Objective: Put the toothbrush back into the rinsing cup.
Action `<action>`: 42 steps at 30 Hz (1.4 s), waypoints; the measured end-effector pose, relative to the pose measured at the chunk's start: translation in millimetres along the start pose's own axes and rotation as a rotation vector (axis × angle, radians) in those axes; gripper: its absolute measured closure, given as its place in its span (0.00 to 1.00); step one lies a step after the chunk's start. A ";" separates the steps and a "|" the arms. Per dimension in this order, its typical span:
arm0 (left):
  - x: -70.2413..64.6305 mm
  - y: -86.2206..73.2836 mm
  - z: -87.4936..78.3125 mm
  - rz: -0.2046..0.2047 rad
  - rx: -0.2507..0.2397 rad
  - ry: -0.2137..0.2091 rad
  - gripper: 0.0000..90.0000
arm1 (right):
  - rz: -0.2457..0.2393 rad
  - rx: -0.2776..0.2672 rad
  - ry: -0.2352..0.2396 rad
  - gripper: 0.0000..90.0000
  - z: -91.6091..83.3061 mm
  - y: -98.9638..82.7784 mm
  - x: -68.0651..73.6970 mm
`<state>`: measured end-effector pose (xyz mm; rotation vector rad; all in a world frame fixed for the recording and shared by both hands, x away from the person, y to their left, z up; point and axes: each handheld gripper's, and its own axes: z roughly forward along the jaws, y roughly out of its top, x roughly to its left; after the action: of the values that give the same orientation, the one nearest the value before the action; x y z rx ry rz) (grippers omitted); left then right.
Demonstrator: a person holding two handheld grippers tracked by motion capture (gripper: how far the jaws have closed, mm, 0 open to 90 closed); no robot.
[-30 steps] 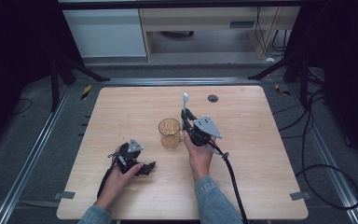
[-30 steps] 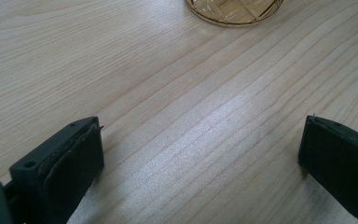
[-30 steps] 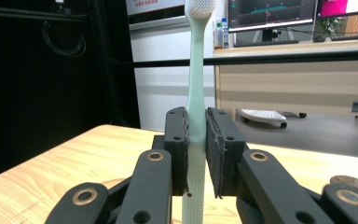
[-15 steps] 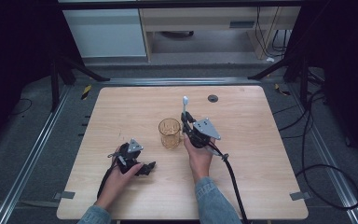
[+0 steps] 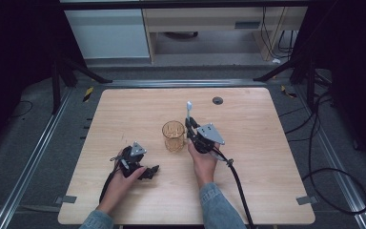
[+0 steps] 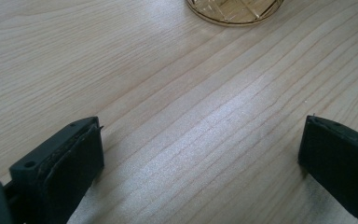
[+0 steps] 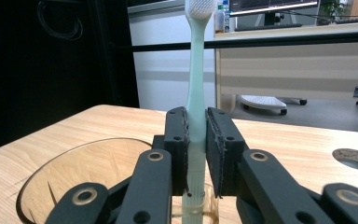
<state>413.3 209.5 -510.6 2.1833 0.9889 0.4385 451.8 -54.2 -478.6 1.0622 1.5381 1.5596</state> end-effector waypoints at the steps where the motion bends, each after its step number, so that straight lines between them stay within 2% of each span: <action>1: 0.0 0.0 0.0 0.000 0.000 0.000 0.00 | 0.000 0.000 0.000 0.88 0.0 0.0 0.0; 12: 0.0 0.0 0.0 0.000 0.000 0.000 0.00 | -0.002 0.013 -0.002 0.88 2.1 -5.3 -0.6; 18: 0.0 0.0 0.0 0.000 0.000 0.000 0.00 | -0.018 0.026 -0.003 0.88 2.4 -7.8 -0.1; 35: 0.0 0.0 0.0 0.000 0.000 0.000 0.00 | -0.003 0.043 -0.001 0.87 3.3 -9.9 -2.3; 42: 0.0 0.0 0.0 0.000 0.000 0.000 0.00 | 0.011 0.048 -0.002 0.82 3.0 -8.8 -3.5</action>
<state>413.3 209.5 -510.6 2.1832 0.9890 0.4383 455.4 -55.5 -487.7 1.1007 1.5774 1.5357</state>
